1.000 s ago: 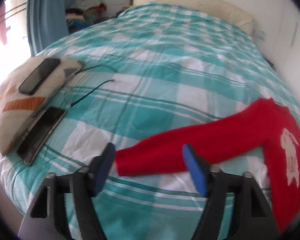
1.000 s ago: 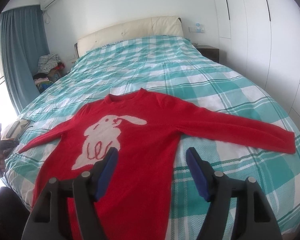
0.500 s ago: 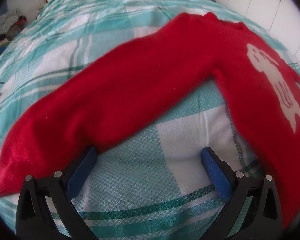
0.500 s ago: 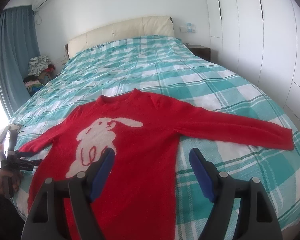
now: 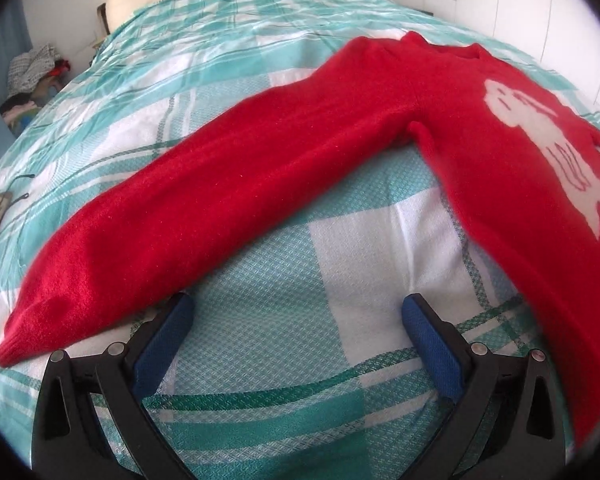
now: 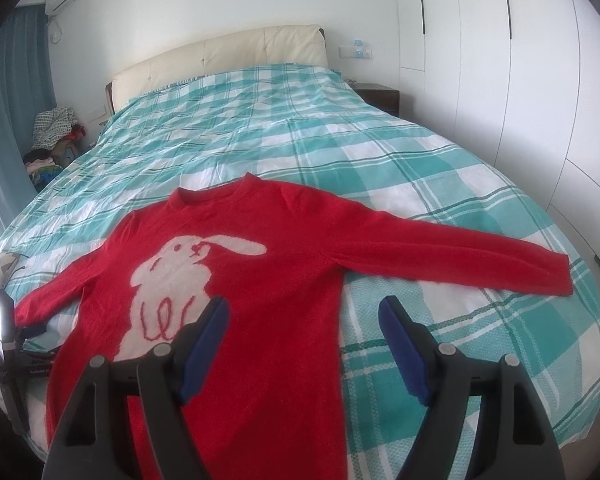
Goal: Fold small clothes
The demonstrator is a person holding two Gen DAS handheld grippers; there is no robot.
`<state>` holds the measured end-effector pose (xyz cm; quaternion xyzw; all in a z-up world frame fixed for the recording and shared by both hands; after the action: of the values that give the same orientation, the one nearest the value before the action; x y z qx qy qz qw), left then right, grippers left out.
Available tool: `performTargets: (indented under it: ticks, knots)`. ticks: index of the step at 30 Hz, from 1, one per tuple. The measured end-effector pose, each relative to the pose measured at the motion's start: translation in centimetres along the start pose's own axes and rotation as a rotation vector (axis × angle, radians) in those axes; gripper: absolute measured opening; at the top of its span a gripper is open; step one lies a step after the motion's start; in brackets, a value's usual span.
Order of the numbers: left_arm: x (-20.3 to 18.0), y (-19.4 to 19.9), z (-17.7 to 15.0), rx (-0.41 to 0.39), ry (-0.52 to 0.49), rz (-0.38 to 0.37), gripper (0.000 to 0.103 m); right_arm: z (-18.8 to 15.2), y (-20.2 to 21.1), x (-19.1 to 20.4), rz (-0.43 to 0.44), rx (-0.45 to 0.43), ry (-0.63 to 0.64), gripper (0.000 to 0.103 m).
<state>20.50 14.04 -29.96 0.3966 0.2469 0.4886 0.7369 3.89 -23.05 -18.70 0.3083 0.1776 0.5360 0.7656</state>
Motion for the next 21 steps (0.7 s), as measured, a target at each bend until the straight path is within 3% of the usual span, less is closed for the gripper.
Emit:
performTargets:
  ticks: [15, 21]
  knots:
    - [0.2, -0.5, 0.2, 0.017, -0.004, -0.010, 0.103, 2.2, -0.7, 1.7, -0.095, -0.034, 0.048, 0.076]
    - [0.2, -0.5, 0.2, 0.021, -0.005, -0.011, 0.103, 1.6, -1.7, 2.4, -0.073, 0.002, 0.019, 0.076]
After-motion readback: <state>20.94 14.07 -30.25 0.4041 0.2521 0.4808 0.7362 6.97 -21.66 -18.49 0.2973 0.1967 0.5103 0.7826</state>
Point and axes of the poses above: each gripper's, at about its wrist camera, not at the fingertips, and y roughly against the way its jaws point, x to its left, z to its top, the point moved 10 cm from there along -y, roughly the way its jaws point, and after that the axes turned 4 degrees about -z, right-handed, at the moved point
